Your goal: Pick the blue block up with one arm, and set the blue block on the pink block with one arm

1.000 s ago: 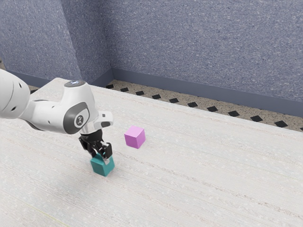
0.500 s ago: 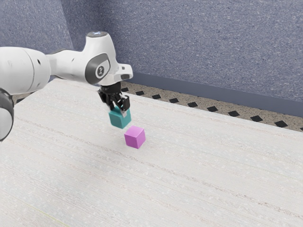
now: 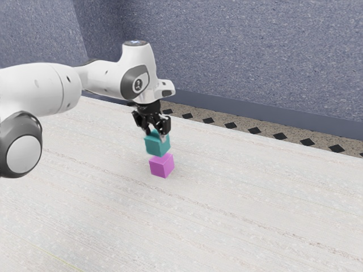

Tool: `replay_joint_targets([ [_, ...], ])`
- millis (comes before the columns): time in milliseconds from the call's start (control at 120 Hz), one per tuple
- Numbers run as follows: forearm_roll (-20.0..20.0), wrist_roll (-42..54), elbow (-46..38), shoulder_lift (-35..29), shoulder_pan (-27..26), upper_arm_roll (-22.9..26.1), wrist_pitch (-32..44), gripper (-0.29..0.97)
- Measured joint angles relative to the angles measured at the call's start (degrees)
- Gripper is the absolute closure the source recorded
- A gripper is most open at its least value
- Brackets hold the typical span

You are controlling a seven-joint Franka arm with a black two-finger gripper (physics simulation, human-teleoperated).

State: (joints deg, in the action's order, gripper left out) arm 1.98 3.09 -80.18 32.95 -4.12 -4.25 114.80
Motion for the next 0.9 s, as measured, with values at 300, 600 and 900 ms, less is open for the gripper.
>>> replay_joint_targets([
  [300,-0.27,-1.02,1.70,1.58,1.18,1.47,-0.57,0.40],
  [600,0.61,-0.13,2.46,2.33,1.39,1.79,-0.85,0.15],
  [900,1.98,0.58,-12.94,-24.84,3.87,1.45,-6.56,0.05],
])
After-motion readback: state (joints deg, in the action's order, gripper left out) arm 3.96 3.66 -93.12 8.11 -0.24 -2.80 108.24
